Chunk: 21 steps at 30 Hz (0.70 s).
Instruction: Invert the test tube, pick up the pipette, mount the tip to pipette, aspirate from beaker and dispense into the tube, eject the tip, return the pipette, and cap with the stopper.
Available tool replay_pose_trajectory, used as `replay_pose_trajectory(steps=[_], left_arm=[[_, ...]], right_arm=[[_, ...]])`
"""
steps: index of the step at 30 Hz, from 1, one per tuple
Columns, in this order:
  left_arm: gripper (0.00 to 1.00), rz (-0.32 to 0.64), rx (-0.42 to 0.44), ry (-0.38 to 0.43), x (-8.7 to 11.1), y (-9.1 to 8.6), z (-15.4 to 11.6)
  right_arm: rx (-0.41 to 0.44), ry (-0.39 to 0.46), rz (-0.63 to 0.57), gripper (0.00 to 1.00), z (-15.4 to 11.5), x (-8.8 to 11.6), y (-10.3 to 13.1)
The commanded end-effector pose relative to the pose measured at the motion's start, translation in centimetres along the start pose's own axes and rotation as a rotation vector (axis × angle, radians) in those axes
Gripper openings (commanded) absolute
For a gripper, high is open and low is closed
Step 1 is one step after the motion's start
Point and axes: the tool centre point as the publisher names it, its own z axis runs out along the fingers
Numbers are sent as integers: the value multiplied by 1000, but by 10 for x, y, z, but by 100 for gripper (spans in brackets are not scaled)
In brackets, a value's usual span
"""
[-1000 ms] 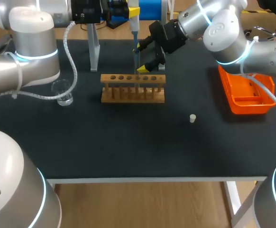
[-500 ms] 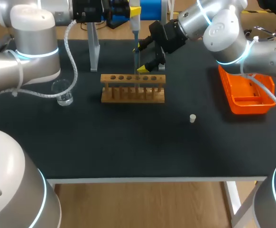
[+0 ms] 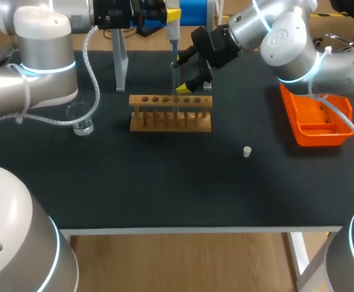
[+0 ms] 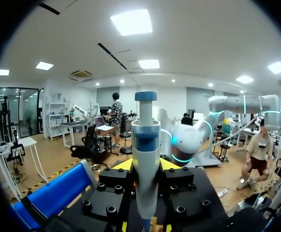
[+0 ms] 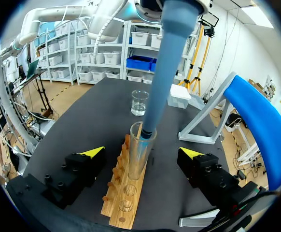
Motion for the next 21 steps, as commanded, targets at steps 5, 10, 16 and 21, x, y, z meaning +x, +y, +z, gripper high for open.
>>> replay_pose_trajectory(steps=[5, 10, 16, 21], left_arm=[[0, -1, -3, 1, 0, -1, 0], [0, -1, -3, 1, 0, -1, 0], [0, -1, -3, 1, 0, -1, 0], [0, -1, -3, 1, 0, -1, 0]], right_arm=[[1, 4, 0, 100, -1, 0, 0], [1, 4, 0, 100, -1, 0, 0], [13, 8, 10, 100, -21, 7, 2], [10, -28, 33, 100, -55, 12, 8]])
